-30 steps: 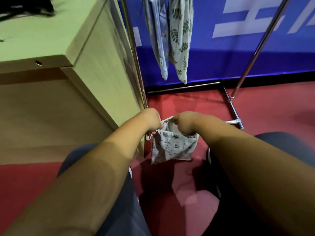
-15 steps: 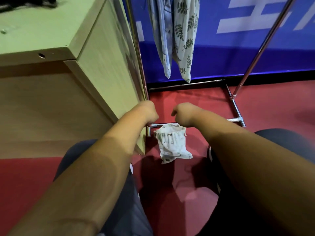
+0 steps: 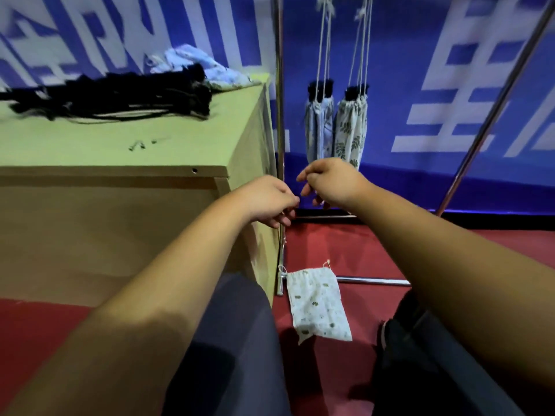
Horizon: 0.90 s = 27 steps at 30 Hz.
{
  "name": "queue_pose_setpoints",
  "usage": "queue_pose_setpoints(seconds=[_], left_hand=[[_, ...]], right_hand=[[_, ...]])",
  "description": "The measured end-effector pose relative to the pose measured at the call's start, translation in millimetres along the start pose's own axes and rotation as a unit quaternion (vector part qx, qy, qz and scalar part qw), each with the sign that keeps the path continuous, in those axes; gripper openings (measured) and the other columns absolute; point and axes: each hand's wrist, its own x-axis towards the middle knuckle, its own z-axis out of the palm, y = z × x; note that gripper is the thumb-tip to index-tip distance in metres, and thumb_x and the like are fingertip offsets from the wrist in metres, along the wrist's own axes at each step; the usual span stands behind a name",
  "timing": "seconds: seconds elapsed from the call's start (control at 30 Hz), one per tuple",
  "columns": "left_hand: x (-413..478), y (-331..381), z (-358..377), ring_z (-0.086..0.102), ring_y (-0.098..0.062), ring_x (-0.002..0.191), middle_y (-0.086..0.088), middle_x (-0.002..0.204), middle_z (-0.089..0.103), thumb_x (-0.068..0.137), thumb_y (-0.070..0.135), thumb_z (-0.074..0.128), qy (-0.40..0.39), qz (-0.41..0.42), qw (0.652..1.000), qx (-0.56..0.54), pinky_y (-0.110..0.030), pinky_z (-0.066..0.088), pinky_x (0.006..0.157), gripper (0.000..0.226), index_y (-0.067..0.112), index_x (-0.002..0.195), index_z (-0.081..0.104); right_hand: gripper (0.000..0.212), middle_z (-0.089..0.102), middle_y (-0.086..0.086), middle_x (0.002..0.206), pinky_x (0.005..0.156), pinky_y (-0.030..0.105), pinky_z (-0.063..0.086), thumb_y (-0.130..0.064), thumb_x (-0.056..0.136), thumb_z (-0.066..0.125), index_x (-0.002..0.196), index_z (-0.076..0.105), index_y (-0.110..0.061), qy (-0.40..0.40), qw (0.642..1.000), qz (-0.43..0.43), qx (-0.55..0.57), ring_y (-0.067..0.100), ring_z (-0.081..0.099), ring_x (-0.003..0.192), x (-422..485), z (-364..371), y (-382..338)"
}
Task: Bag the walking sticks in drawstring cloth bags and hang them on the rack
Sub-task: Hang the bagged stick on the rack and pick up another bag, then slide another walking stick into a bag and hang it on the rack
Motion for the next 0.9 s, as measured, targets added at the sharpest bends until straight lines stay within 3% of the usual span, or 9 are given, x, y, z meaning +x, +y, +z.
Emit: queue_pose_setpoints(seconds=[0.17, 0.27, 0.37, 0.53, 0.67, 0.83, 0.9], left_hand=[[-39.9, 37.6, -46.2, 0.073, -0.026, 0.078, -0.023, 0.098, 0.074, 0.108, 0.011, 0.053, 0.033, 0.039, 0.999, 0.016, -0.028, 0.060, 0.059, 0.020, -0.003, 0.110, 0.067], [-51.6, 48.5, -76.7, 0.073, -0.024, 0.067, -0.017, 0.087, 0.074, 0.106, 0.009, 0.052, 0.085, 0.052, 0.995, 0.015, -0.031, 0.058, 0.058, 0.023, -0.008, 0.109, 0.067], [-55.4, 49.8, -111.0, 0.066, -0.023, 0.057, -0.013, 0.081, 0.072, 0.105, 0.009, 0.050, 0.179, 0.057, 0.982, 0.015, -0.026, 0.051, 0.048, 0.023, -0.002, 0.102, 0.070], [-54.6, 35.2, -169.7, 0.060, -0.029, 0.069, -0.018, 0.083, 0.066, 0.104, 0.004, 0.052, 0.223, 0.022, 0.973, -0.052, -0.031, 0.052, 0.055, 0.021, -0.008, 0.107, 0.069], [-42.3, 20.9, -207.1, 0.061, -0.028, 0.071, -0.018, 0.085, 0.067, 0.104, 0.006, 0.054, 0.253, 0.018, 0.964, -0.079, -0.037, 0.056, 0.064, 0.019, -0.005, 0.105, 0.070], [-13.6, 8.6, -243.7, 0.058, -0.027, 0.068, -0.019, 0.088, 0.059, 0.104, 0.000, 0.050, 0.261, 0.015, 0.950, -0.172, -0.036, 0.050, 0.062, 0.013, 0.003, 0.100, 0.063], [-0.7, 2.4, -257.8, 0.064, -0.024, 0.065, -0.017, 0.089, 0.061, 0.104, 0.001, 0.050, 0.270, 0.006, 0.941, -0.204, -0.032, 0.053, 0.061, 0.012, 0.003, 0.100, 0.062]], right_hand=[[0.029, 0.077, 0.010, 0.091, 0.057, 0.034, 0.049, -0.007, 0.106, 0.042, 0.114, 0.070, -0.007, 0.018, 0.998, -0.061, 0.013, 0.023, 0.063, 0.062, -5.2, -15.7, -75.6], [0.030, 0.079, 0.010, 0.093, 0.059, 0.036, 0.053, -0.007, 0.104, 0.043, 0.110, 0.072, -0.011, 0.032, 0.997, -0.073, 0.008, 0.024, 0.066, 0.065, 0.6, -16.0, -107.7], [0.027, 0.078, 0.008, 0.091, 0.065, 0.040, 0.058, -0.011, 0.105, 0.046, 0.109, 0.073, -0.012, 0.035, 0.997, -0.071, 0.001, 0.022, 0.068, 0.066, 11.8, -10.0, -128.5], [0.027, 0.078, 0.003, 0.096, 0.075, 0.045, 0.067, -0.017, 0.104, 0.050, 0.107, 0.077, -0.016, 0.047, 0.990, -0.111, -0.074, 0.023, 0.075, 0.077, 41.0, 13.0, -160.7], [0.028, 0.077, 0.007, 0.100, 0.088, 0.051, 0.063, -0.017, 0.099, 0.052, 0.102, 0.080, -0.013, 0.067, 0.969, -0.160, -0.173, 0.026, 0.072, 0.094, 67.8, 34.1, -189.6], [0.027, 0.075, 0.008, 0.102, 0.085, 0.046, 0.061, -0.012, 0.094, 0.055, 0.097, 0.082, -0.016, 0.100, 0.935, -0.231, -0.251, 0.028, 0.069, 0.093, 108.8, 56.5, -224.7], [0.026, 0.067, 0.006, 0.112, 0.089, 0.045, 0.058, -0.014, 0.096, 0.056, 0.107, 0.079, -0.019, 0.115, 0.917, -0.263, -0.276, 0.027, 0.065, 0.101, 129.6, 65.1, -235.6]])
